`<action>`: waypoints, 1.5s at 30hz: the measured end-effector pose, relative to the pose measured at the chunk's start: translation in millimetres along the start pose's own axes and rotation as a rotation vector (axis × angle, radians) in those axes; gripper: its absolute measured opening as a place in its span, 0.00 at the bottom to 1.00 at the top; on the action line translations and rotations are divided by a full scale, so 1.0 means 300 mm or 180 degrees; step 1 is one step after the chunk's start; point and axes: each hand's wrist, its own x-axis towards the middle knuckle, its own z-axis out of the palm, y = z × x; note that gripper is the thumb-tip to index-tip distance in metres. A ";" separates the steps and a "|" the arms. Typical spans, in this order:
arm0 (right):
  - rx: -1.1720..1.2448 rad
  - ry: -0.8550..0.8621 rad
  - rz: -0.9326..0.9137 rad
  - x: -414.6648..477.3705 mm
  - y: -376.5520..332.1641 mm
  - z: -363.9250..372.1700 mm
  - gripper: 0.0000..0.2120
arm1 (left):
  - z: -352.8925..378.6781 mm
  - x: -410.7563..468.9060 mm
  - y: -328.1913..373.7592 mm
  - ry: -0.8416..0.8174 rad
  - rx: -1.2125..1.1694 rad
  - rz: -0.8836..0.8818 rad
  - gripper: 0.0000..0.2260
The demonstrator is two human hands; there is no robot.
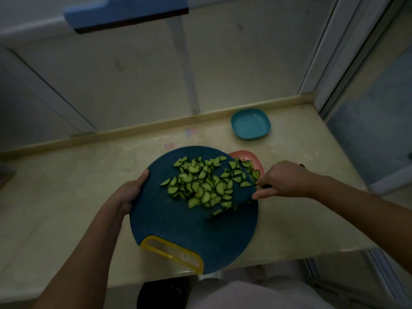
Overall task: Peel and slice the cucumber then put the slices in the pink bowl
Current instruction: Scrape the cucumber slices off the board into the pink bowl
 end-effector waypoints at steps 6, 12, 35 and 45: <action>0.0030 -0.0077 0.0025 0.010 0.005 0.008 0.31 | 0.002 -0.006 -0.005 0.0037 0.0025 0.0043 0.24; 0.0228 0.0177 0.0460 -0.015 0.048 0.085 0.46 | -0.005 -0.011 -0.007 0.0102 0.0002 0.0053 0.26; 0.0678 0.0185 0.1476 -0.070 0.159 0.156 0.50 | 0.006 0.024 -0.026 0.0341 -0.0158 0.0180 0.24; 0.0760 0.0069 0.1952 -0.143 0.176 0.165 0.49 | -0.045 0.060 -0.062 0.0416 -0.0108 0.0089 0.26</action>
